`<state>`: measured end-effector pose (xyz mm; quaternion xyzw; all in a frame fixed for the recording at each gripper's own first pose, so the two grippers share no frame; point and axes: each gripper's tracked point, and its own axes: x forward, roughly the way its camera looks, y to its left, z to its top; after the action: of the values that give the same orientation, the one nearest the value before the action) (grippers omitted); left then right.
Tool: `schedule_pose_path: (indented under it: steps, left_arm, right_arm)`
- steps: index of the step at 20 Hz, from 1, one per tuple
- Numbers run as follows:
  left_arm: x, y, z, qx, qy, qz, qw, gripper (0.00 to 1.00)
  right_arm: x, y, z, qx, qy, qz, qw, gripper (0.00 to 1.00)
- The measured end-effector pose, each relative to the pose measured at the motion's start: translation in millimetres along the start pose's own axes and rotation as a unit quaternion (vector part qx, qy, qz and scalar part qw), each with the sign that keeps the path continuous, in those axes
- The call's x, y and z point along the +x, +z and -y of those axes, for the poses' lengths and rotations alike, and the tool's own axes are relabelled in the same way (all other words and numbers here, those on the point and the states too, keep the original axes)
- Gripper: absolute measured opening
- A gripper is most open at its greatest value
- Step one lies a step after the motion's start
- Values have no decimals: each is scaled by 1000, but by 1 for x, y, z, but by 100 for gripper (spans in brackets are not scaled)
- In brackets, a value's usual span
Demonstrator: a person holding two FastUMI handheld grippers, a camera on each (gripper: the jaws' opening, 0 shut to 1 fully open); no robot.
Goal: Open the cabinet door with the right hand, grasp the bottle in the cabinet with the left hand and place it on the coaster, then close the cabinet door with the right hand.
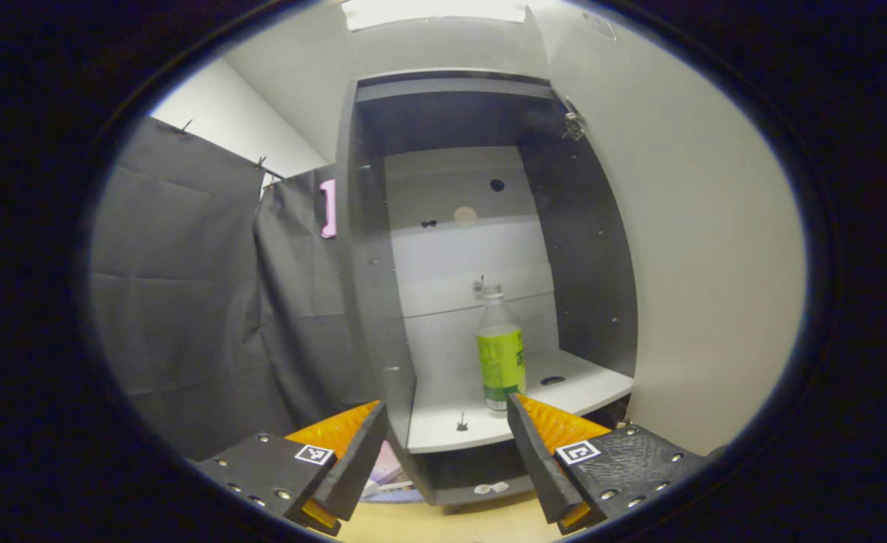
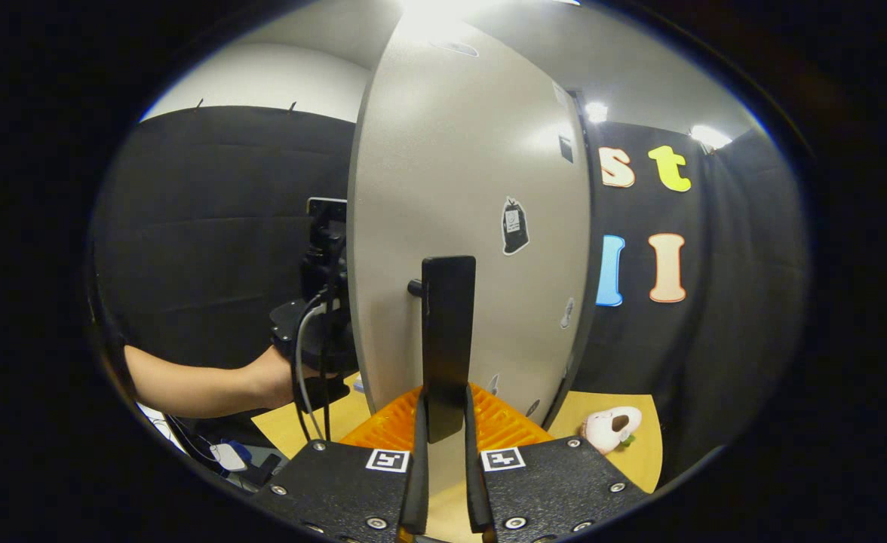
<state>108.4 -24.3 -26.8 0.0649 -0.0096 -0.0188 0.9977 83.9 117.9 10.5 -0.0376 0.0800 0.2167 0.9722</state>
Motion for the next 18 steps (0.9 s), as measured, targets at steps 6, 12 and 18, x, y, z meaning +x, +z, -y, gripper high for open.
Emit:
schedule_pose_path:
  steps: [6, 12, 18]
  left_arm:
    - [68, 5, 46, -21, -11, -4, 1000, 92]
    - [121, 3, 42, -19, 17, -2, 1000, 92]
    - [148, -24, 47, -32, 17, -26, 999, 92]
  right_arm:
    - [-5, 0, 12, -26, -58, -4, 998, 19]
    - [-11, 3, 22, -25, -94, -2, 995, 27]
    - [-25, 8, 42, -33, -129, 13, 991, 48]
